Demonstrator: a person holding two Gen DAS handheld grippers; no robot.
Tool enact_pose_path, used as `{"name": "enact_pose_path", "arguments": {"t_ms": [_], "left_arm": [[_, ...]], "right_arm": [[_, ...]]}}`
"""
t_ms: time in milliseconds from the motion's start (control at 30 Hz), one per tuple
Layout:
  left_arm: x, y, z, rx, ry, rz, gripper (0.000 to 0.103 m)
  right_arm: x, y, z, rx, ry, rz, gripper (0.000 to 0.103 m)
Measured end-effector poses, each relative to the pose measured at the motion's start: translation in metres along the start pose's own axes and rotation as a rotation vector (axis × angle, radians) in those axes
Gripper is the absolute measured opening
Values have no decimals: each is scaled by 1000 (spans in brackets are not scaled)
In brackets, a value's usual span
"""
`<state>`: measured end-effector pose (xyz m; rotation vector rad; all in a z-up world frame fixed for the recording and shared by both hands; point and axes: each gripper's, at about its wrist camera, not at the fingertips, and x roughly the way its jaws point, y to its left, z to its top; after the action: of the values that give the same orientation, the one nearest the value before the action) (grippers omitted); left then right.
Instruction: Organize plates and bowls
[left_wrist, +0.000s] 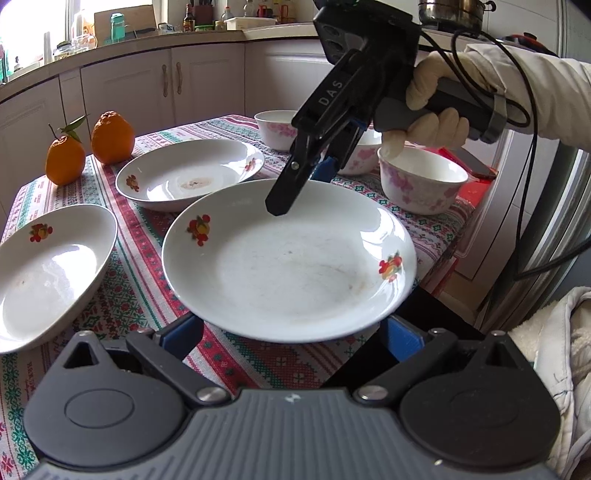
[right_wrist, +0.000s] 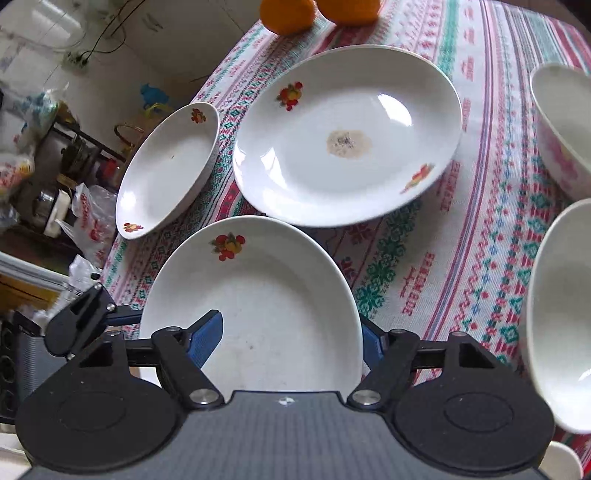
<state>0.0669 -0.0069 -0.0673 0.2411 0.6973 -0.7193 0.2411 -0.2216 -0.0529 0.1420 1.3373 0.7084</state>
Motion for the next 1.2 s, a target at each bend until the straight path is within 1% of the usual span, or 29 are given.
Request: {"name": "enact_pose_path", "arguments": {"t_ms": [133,433,700,867,1000,1200], "left_arm": [[1,3,0,4,-1,-16,101],[5,7,0,16,3,-37,102],[4,5,1,20,3,-28,101],[4,7,0,27,-2,-34,100],[2,8,-2,41,-1,-31,96],[3,8,-1,56,1,-27,95]], "right_arm": [[2,5,1,-24,16,-17,81],[1,4,0,-37,10,-2,81],[-1,5,-3,-44,-8,-3,81],[-1,5,-3,-50,-9,-3,81],[-2,5,-4,-55,-12,-1,81],[-2,5,-5,-56,-16,3,81]]}}
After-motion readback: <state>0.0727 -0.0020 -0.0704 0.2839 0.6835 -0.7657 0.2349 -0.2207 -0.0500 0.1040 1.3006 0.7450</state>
